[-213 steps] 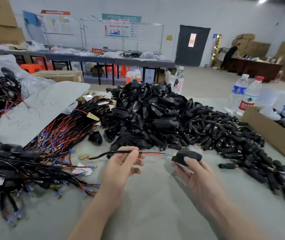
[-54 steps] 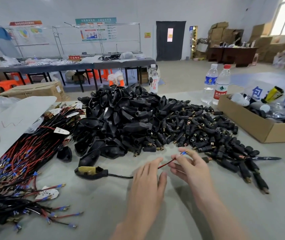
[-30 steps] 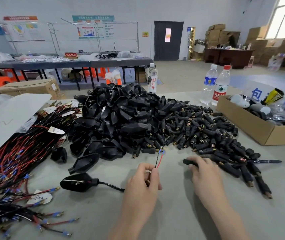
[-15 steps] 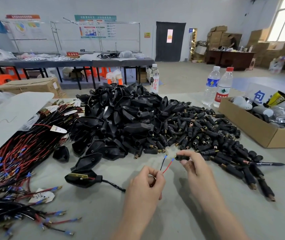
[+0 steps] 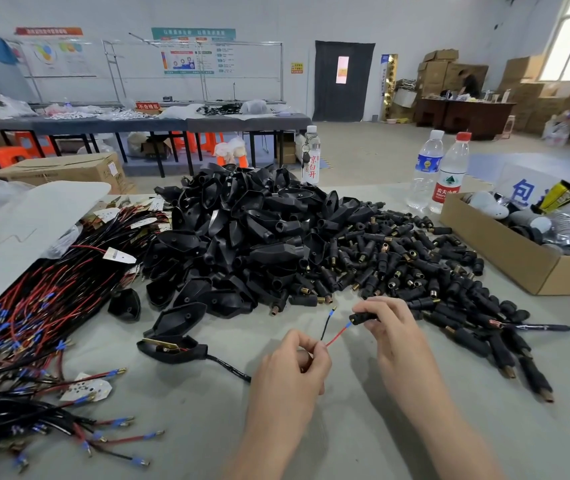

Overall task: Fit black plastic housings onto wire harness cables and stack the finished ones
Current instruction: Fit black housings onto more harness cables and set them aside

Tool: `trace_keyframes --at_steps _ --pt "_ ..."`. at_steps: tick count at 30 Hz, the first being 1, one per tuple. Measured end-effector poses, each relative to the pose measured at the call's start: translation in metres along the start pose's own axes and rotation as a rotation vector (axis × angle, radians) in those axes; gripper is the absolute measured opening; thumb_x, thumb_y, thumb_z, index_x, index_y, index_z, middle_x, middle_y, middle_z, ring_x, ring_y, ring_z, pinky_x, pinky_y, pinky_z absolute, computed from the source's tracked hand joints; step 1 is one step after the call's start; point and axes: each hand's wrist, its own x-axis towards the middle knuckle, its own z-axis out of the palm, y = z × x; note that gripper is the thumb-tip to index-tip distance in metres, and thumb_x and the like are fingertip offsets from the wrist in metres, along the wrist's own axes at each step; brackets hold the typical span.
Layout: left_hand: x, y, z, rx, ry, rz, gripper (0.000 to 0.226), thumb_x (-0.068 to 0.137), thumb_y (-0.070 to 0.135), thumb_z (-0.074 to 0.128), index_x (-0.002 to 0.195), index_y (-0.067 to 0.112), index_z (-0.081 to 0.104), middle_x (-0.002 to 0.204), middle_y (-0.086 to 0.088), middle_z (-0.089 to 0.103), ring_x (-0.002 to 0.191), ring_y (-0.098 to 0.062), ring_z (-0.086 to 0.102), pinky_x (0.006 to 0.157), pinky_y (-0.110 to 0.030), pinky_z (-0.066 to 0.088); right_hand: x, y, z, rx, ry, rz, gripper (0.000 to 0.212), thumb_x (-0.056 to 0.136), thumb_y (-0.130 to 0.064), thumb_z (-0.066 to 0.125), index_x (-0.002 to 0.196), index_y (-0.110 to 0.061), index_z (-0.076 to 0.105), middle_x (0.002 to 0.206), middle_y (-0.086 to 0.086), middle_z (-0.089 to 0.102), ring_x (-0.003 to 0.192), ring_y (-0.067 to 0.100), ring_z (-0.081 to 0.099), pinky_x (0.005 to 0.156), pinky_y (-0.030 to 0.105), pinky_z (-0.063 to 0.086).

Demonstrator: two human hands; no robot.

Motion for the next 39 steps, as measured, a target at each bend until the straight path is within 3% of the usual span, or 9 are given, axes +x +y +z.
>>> trace_keyframes --at_steps 3,8,10,13,18,23,27,32,39 --pt "0.0 0.0 0.0 0.011 0.014 0.033 0.022 0.093 0.048 0.047 0.081 0.03 0.052 0.063 0.017 0.066 0.062 -0.004 0.059 0.054 -0.022 0.041 0.0 0.002 0.0 -0.065 -0.007 -0.018 0.056 0.084 0.025 0.049 0.108 -0.022 0.066 0.118 -0.008 0.046 0.108 -0.017 0.048 0.081 0.011 0.045" --pt "0.0 -0.003 -0.001 -0.067 0.053 0.101 0.019 0.095 0.05 0.045 0.085 0.034 0.05 0.063 0.011 0.063 0.058 -0.008 0.054 0.062 -0.023 0.042 0.0 0.002 0.0 -0.061 -0.014 -0.062 0.045 0.088 0.02 0.054 0.106 -0.018 0.069 0.118 -0.009 0.047 0.102 -0.02 0.05 0.078 0.004 0.043" --pt "0.001 -0.004 -0.001 -0.092 0.031 0.12 0.02 0.097 0.05 0.046 0.086 0.035 0.052 0.064 0.011 0.063 0.057 -0.007 0.054 0.06 -0.021 0.041 0.0 0.0 0.001 -0.015 -0.065 -0.051 0.043 0.089 0.019 0.054 0.106 -0.017 0.07 0.118 -0.008 0.05 0.101 -0.013 0.054 0.082 0.011 0.047" --pt "0.002 -0.005 -0.001 -0.109 0.02 0.141 0.019 0.098 0.051 0.047 0.088 0.037 0.054 0.068 0.015 0.065 0.055 -0.004 0.053 0.056 -0.017 0.04 0.0 -0.007 0.004 0.115 -0.116 -0.042 0.04 0.093 0.012 0.057 0.103 -0.024 0.071 0.113 -0.009 0.057 0.103 -0.008 0.055 0.083 0.003 0.041" --pt "0.003 -0.008 -0.002 -0.1 0.146 0.189 0.017 0.096 0.054 0.047 0.088 0.041 0.053 0.057 0.017 0.052 0.049 -0.004 0.046 0.052 -0.013 0.037 -0.001 -0.02 0.01 0.333 -0.156 0.072 0.04 0.099 -0.003 0.055 0.112 -0.04 0.063 0.108 -0.029 0.065 0.107 -0.004 0.06 0.088 0.007 0.043" --pt "0.007 -0.011 -0.001 -0.167 0.147 0.155 0.016 0.094 0.054 0.048 0.09 0.04 0.055 0.056 0.014 0.052 0.048 -0.003 0.044 0.051 -0.015 0.038 0.003 -0.021 0.011 0.673 -0.008 0.269 0.033 0.101 0.0 0.05 0.115 -0.026 0.065 0.104 -0.005 0.074 0.097 0.015 0.072 0.083 0.021 0.056" --pt "0.005 -0.007 -0.002 -0.278 0.135 0.112 0.016 0.093 0.054 0.047 0.091 0.04 0.055 0.061 -0.003 0.055 0.047 -0.003 0.043 0.048 -0.016 0.037 0.003 -0.026 0.016 1.011 -0.037 0.519 0.023 0.098 -0.005 0.055 0.117 -0.015 0.065 0.109 0.006 0.075 0.102 0.018 0.073 0.078 0.021 0.057" --pt "0.008 -0.003 -0.006 -0.413 0.156 0.085 0.013 0.099 0.04 0.051 0.087 0.038 0.056 0.057 0.005 0.057 0.047 -0.003 0.042 0.048 -0.013 0.034 0.003 -0.038 0.02 1.401 -0.081 0.682 0.04 0.085 -0.015 0.06 0.12 0.003 0.061 0.116 0.018 0.072 0.108 0.024 0.071 0.082 0.023 0.059" --pt "0.009 -0.005 -0.005 -0.533 0.096 0.036 0.031 0.097 0.059 0.045 0.086 0.036 0.062 0.071 0.005 0.067 0.068 -0.008 0.06 0.069 -0.031 0.049 0.001 -0.031 0.02 1.204 -0.039 0.675 0.023 0.085 -0.028 0.063 0.087 -0.014 0.08 0.109 0.007 0.076 0.097 0.023 0.072 0.075 0.027 0.06"
